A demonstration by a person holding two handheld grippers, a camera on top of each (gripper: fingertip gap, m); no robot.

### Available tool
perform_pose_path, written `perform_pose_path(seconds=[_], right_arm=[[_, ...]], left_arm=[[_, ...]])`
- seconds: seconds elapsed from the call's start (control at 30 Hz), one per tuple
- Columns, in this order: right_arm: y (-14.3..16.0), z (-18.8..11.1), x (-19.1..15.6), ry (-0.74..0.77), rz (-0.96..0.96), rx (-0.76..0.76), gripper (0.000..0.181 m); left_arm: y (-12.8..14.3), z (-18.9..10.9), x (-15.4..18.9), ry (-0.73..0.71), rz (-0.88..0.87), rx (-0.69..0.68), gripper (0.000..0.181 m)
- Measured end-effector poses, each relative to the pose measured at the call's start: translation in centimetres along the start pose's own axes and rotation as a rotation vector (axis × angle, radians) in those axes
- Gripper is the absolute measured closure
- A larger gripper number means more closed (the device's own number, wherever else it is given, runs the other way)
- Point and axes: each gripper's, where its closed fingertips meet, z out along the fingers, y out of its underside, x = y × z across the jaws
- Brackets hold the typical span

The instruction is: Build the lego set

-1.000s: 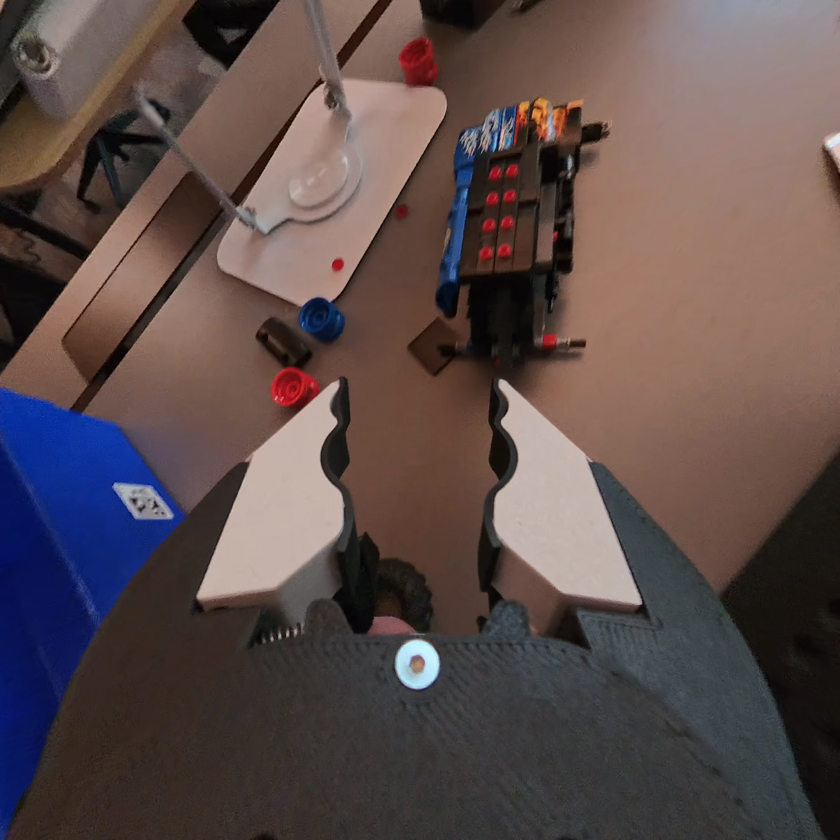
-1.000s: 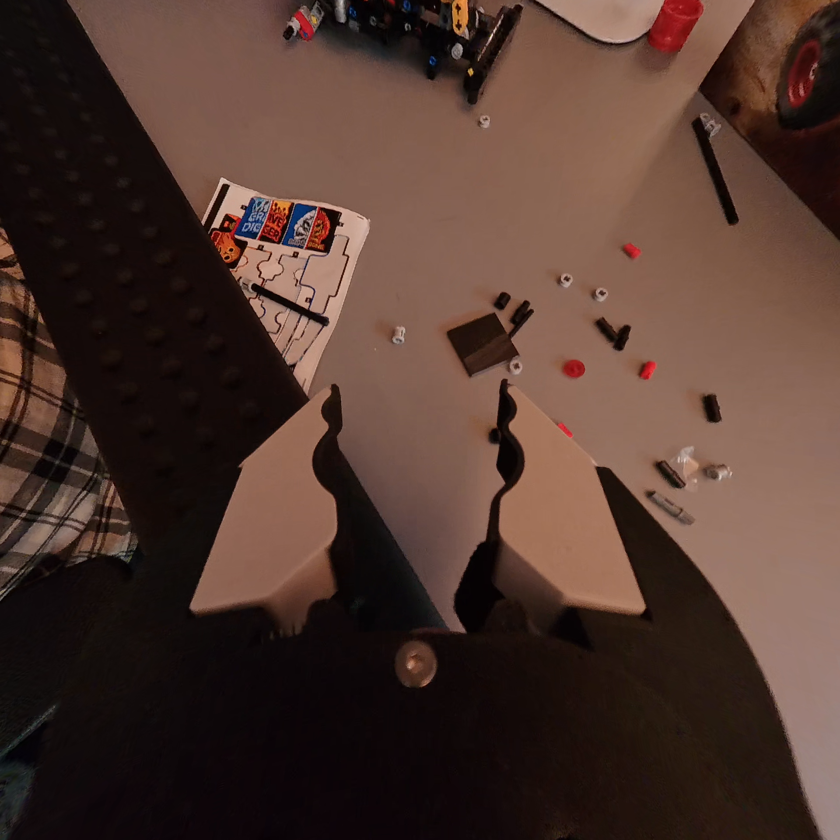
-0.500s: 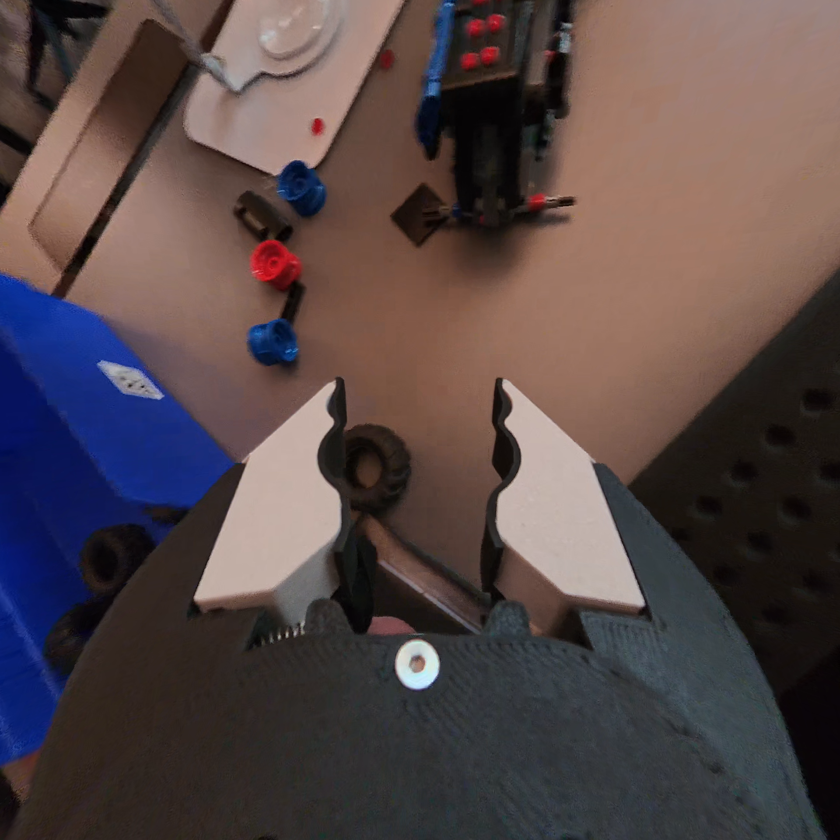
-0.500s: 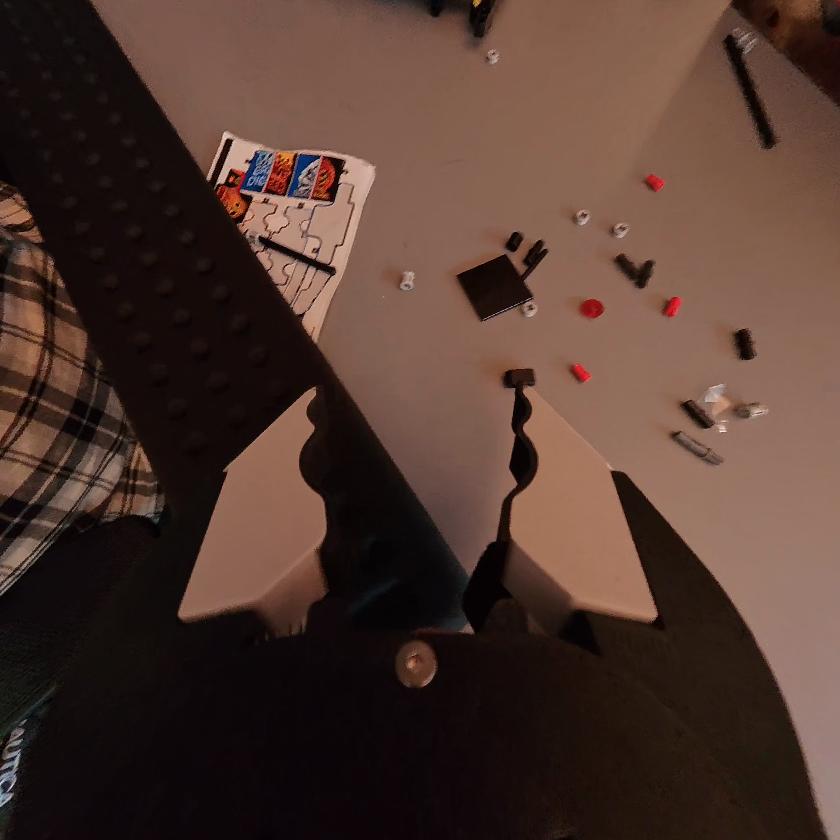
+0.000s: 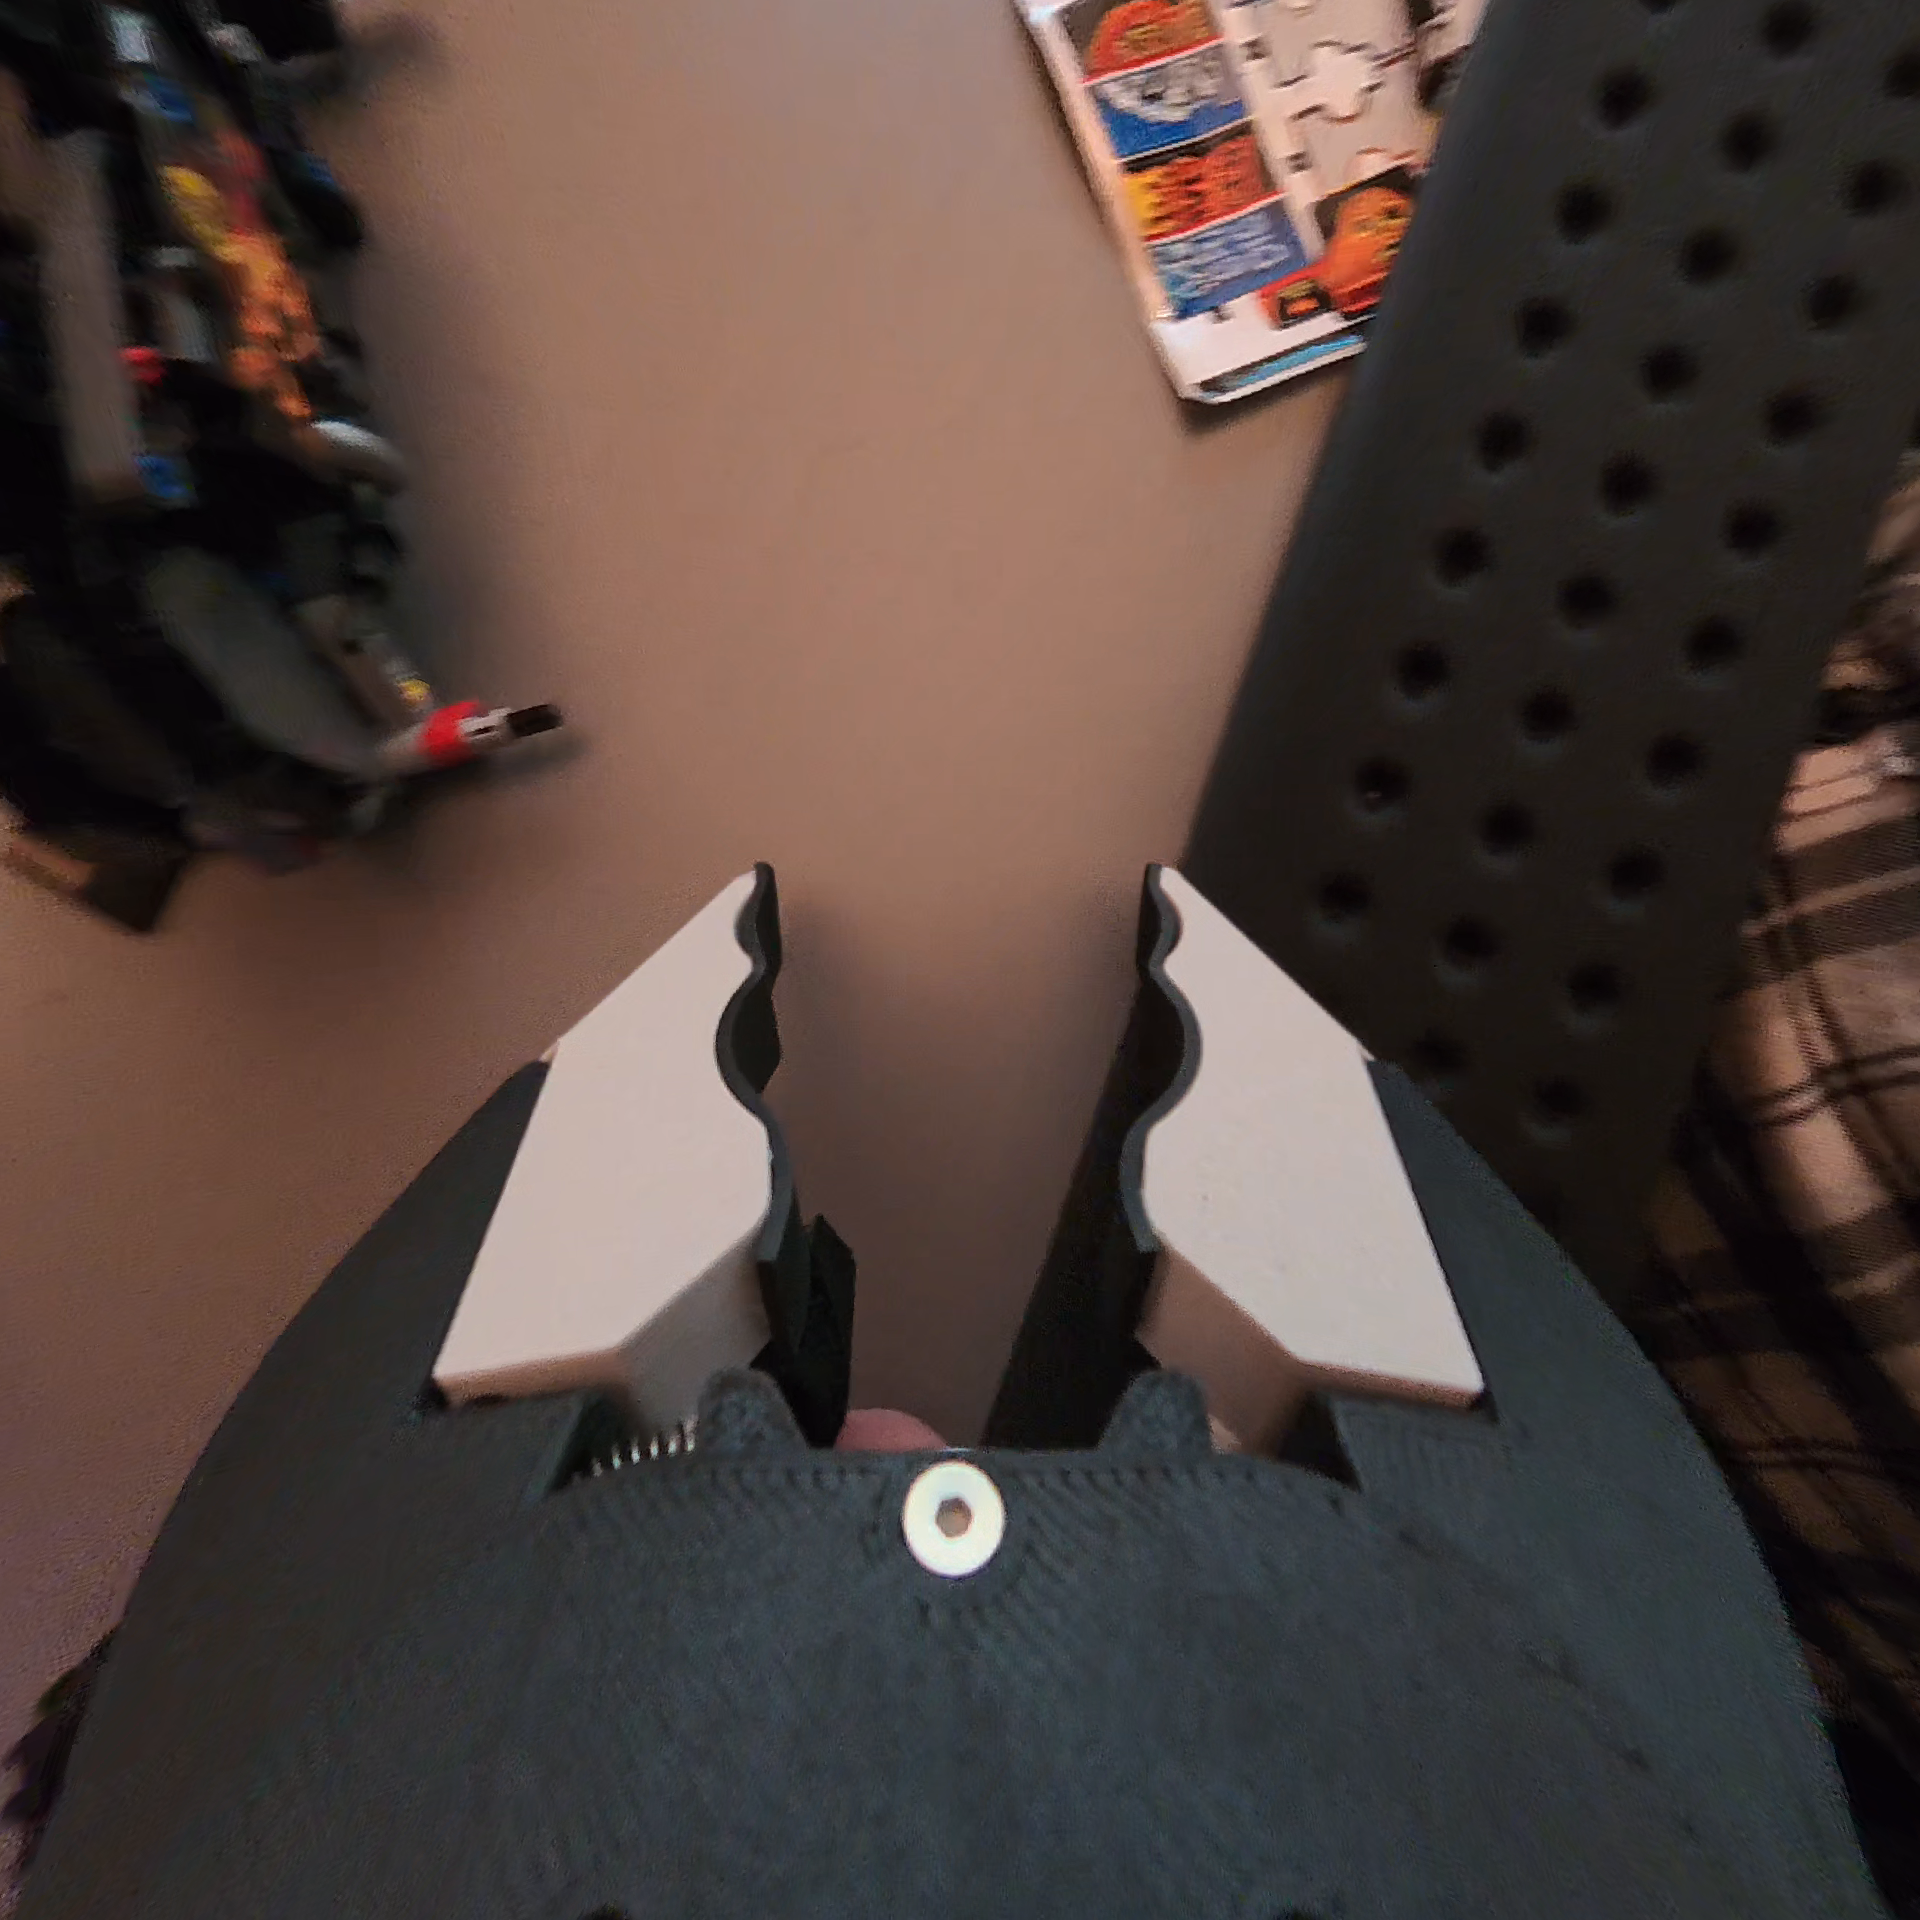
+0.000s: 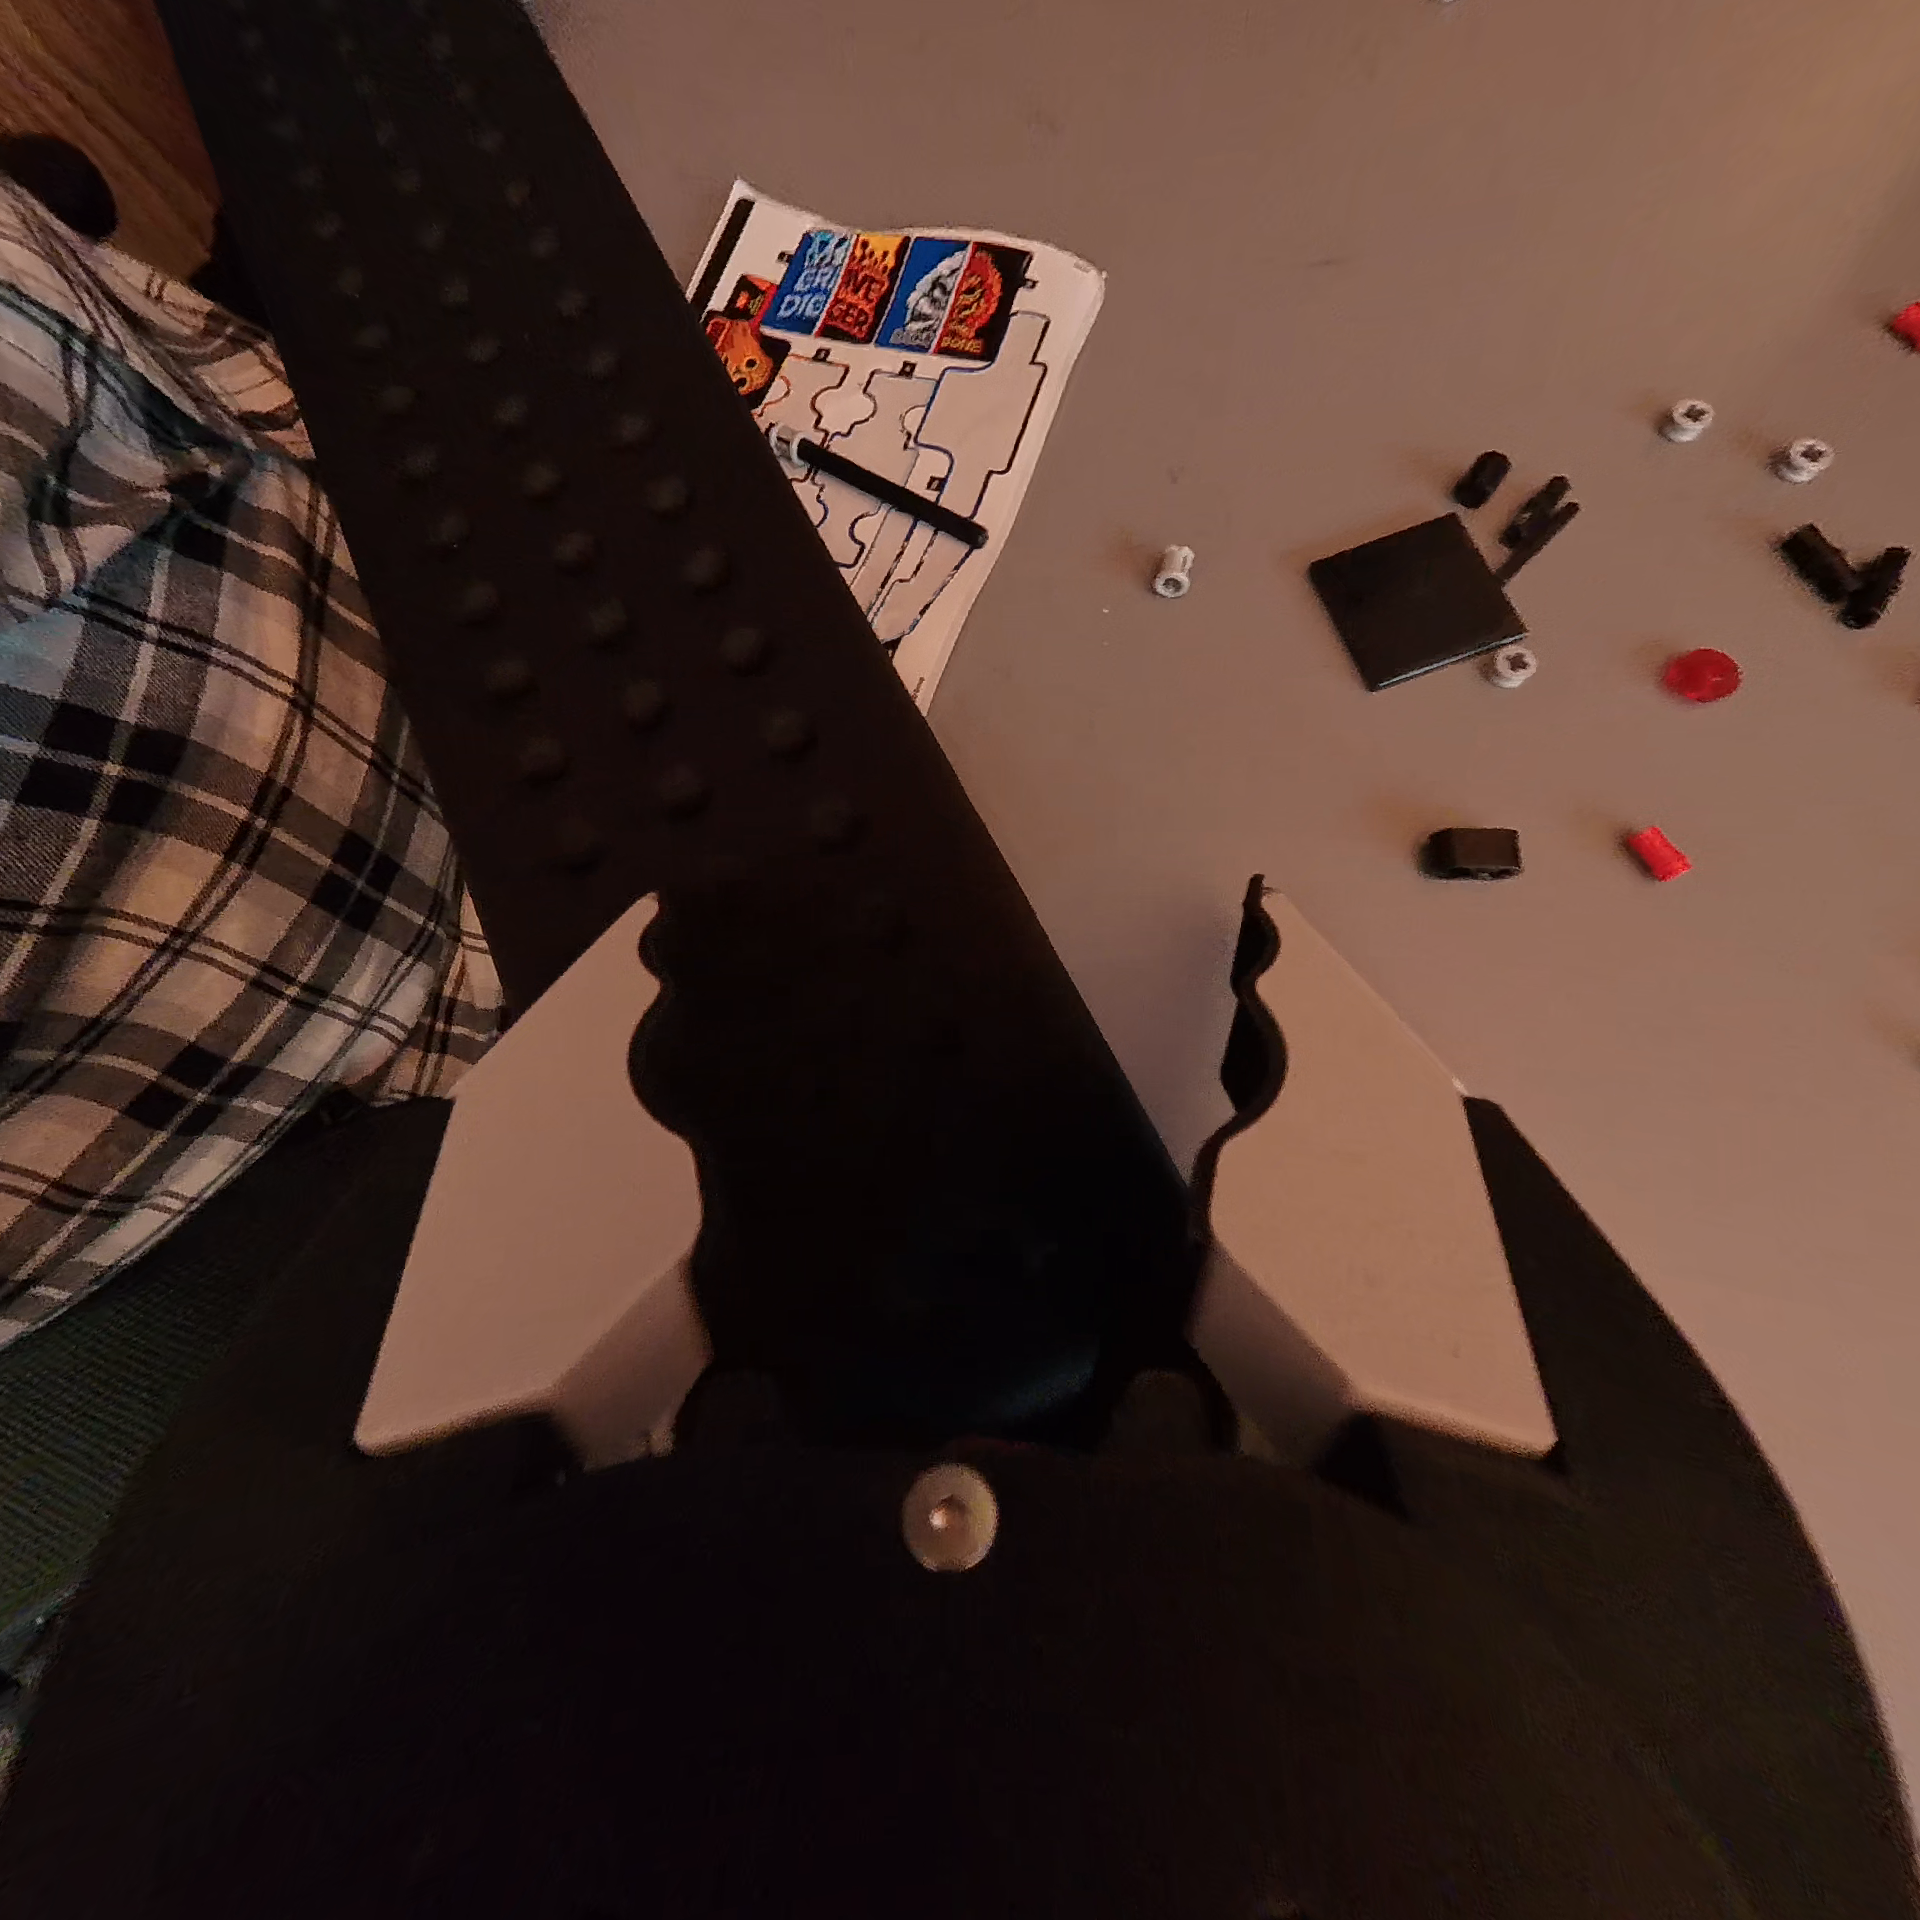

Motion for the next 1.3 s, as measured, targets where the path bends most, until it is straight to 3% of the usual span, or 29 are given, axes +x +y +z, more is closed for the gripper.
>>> perform_pose_path(seconds=[0.13,0.17,0.2,0.23,0.63,0.73,0.83,0.9,0.97,1.07,1.17,1.23,1.3], right_arm=[[0.0,0.3,-0.4,-0.003,-0.038,-0.008,0.079],[0.0,0.2,-0.5,-0.005,-0.049,-0.006,0.08],[0.0,0.3,-0.6,-0.007,-0.056,-0.005,0.081],[0.0,0.3,-0.7,-0.01,-0.061,-0.004,0.082],[0.2,0.3,-1.2,-0.01,-0.091,0.012,0.079],[0.1,0.3,-1.1,-0.012,-0.087,0.017,0.079],[0.1,0.2,-1.1,-0.011,-0.086,0.022,0.079],[0.1,0.2,-1.0,-0.011,-0.082,0.026,0.079],[0.0,0.2,-1.0,-0.009,-0.082,0.027,0.079],[0.0,0.2,-1.0,0.0,-0.083,0.034,0.079],[0.0,0.1,-0.9,0.011,-0.087,0.041,0.078],[0.0,0.1,-0.9,0.011,-0.086,0.044,0.079],[0.0,0.1,-0.9,0.005,-0.081,0.043,0.079]], left_arm=[[-0.6,-0.2,2.2,0.081,-0.047,0.068,0.133],[-0.9,-0.4,2.7,0.111,-0.063,0.093,0.127],[-1.1,-0.6,3.9,0.181,-0.091,0.115,0.102],[-1.2,-0.5,4.7,0.226,-0.115,0.13,0.1],[-0.6,0.1,5.5,0.176,-0.131,0.161,0.1],[-2.5,-1.3,2.3,0.032,-0.159,0.282,0.099],[-5.6,-5.4,-4.0,-0.263,-0.15,0.422,0.102],[-7.2,-7.1,-7.7,-0.43,-0.099,0.389,0.104],[-8.4,-7.0,-10.8,-0.492,-0.07,0.326,0.101],[-9.1,-4.1,-13.5,-0.393,-0.102,0.213,0.105],[-7.8,-1.6,-15.4,-0.337,-0.128,0.066,0.109],[-8.1,-0.7,-14.7,-0.252,-0.145,0.075,0.126],[-8.2,-0.6,-14.5,-0.238,-0.139,0.084,0.131]])
